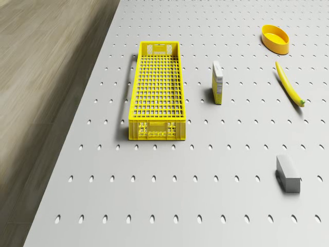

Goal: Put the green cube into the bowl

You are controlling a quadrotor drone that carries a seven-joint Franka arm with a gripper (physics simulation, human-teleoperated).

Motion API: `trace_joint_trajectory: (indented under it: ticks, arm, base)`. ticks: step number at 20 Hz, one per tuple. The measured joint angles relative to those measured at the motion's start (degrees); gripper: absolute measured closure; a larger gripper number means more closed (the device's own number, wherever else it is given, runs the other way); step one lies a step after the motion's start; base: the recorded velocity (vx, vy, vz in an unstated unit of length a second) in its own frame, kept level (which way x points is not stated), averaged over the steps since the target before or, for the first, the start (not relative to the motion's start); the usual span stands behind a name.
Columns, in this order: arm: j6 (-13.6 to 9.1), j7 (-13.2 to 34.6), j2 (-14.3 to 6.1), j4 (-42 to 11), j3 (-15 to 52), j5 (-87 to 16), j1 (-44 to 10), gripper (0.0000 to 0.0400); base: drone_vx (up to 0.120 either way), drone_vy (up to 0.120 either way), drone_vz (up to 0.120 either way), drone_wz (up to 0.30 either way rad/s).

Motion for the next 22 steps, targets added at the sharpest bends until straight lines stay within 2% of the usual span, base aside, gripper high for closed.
trace_joint_trajectory:
  ticks: [10, 22]
  arm:
    - [0.43, 0.03, -0.30, -0.29, 0.30, -0.38, -0.12, 0.0000]
    - [0.97, 0.44, -0.69, -0.73, 2.59, -3.58, -0.83, 0.0000]
  base:
    - [0.120, 0.116, 0.000, 0.000]
    - [0.120, 0.000, 0.000, 0.000]
